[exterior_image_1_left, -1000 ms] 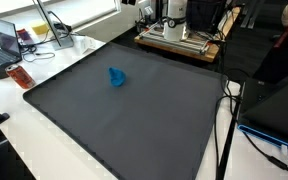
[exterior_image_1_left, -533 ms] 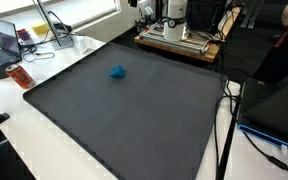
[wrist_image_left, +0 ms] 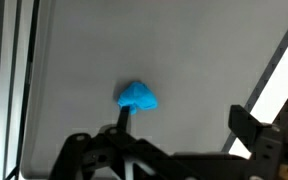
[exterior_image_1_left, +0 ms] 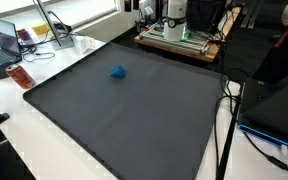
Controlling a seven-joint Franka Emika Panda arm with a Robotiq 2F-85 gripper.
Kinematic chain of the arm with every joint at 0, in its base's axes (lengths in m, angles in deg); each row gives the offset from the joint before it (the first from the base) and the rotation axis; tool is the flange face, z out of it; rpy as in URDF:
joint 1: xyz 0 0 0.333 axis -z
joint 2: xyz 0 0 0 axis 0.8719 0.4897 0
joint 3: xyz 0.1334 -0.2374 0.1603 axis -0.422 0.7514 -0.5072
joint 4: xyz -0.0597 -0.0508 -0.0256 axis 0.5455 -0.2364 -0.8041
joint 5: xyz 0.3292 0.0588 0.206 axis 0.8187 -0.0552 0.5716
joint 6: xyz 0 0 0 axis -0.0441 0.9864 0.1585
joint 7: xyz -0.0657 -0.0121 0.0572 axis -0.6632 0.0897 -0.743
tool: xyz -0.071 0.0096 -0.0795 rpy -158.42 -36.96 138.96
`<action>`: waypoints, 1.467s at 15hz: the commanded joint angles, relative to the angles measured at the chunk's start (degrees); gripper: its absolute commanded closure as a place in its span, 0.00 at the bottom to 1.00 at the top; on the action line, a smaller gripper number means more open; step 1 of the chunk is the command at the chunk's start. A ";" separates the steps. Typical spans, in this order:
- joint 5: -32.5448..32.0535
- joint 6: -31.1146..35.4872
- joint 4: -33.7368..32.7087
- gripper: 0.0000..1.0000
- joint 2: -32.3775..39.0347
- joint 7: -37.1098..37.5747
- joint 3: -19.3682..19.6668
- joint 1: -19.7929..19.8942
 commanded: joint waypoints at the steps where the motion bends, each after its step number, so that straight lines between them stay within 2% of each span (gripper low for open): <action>1: 0.00 -0.69 -0.38 0.00 -1.54 9.37 -0.74 2.70; 2: 0.26 -0.91 -0.27 0.00 -3.35 11.38 0.83 2.46; 3: -0.40 -0.02 -0.08 0.00 -0.12 7.93 -0.15 1.44; 9: -0.37 -0.05 0.06 0.00 -0.17 8.29 0.10 1.26; 10: -0.77 -0.18 -0.53 0.00 -1.18 10.03 2.01 -0.60; 12: -2.11 -0.11 -1.33 0.00 -5.22 16.02 7.74 -5.63; 14: -3.32 1.10 -2.02 0.00 -6.15 19.94 14.58 -12.62; 19: -9.66 1.53 -2.39 0.00 -7.72 32.72 36.61 -34.89; 22: -13.85 1.87 -1.99 0.00 -5.73 38.90 50.26 -48.42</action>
